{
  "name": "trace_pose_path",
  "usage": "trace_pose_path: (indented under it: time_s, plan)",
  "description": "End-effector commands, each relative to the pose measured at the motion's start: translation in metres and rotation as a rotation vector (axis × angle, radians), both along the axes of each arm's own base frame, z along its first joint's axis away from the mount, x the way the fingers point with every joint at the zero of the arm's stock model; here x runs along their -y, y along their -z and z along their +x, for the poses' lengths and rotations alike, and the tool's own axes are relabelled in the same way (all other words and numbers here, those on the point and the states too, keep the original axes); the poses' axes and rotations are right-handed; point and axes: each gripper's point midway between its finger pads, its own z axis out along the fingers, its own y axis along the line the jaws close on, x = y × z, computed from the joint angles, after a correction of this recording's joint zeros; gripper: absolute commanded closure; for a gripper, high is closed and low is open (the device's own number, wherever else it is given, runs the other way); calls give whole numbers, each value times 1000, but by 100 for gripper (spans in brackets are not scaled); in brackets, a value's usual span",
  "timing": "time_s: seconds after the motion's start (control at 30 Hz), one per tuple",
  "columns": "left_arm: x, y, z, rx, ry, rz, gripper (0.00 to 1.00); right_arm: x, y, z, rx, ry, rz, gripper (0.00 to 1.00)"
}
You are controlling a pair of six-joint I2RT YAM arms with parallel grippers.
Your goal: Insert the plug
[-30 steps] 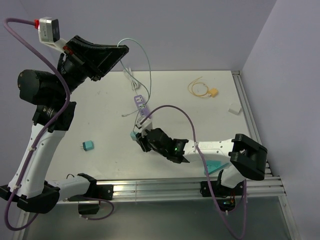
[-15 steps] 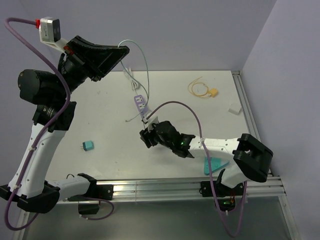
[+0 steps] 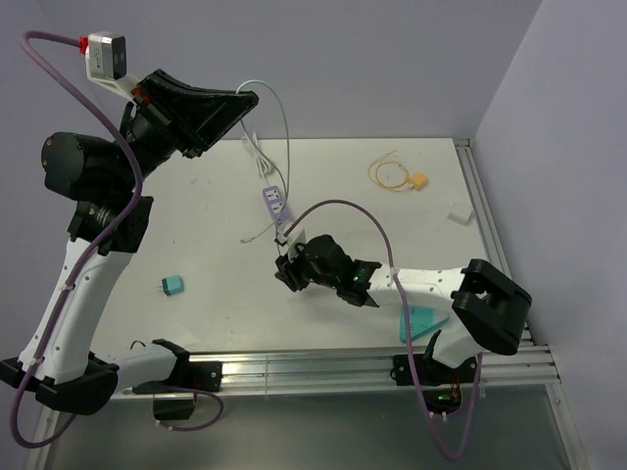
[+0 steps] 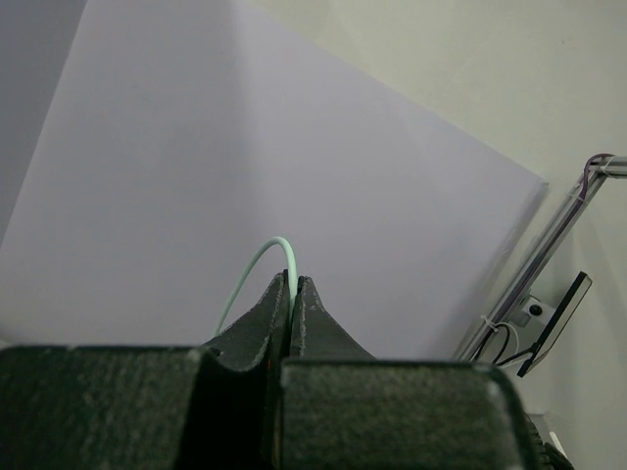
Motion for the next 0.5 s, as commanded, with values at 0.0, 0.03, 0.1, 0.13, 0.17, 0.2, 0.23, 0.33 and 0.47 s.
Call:
trace_pose_path:
  time_s: [0.0, 0.03, 0.1, 0.13, 0.17, 0.2, 0.23, 0.33, 0.47]
  plan:
    - [-7, -17, -18, 66, 9, -31, 100, -10, -12, 5, 8, -4, 30, 63]
    - [-6, -15, -16, 59, 8, -23, 100, -10, -11, 3, -4, -3, 37, 66]
    - [-5, -11, -12, 56, -10, -13, 100, -11, -17, 3, -6, 3, 64, 77]
    - [-6, -9, -11, 48, -20, -6, 100, -10, -18, 3, -20, 22, 79, 82]
    - [-5, -4, -6, 45, -38, 6, 100, -10, -23, 3, -27, 30, 97, 86]
    - [-5, -1, -3, 40, -52, 15, 100, -11, -25, 1, -34, 31, 111, 97]
    - [-6, 0, -1, 37, -75, 14, 99, -12, -28, -2, -64, 34, 137, 100]
    - [-4, 20, 20, -15, -136, 57, 97, -13, -43, -13, -130, 34, 217, 100]
    - [11, 65, 53, -100, -164, 165, 93, 1, -68, -24, -190, 93, 330, 100]
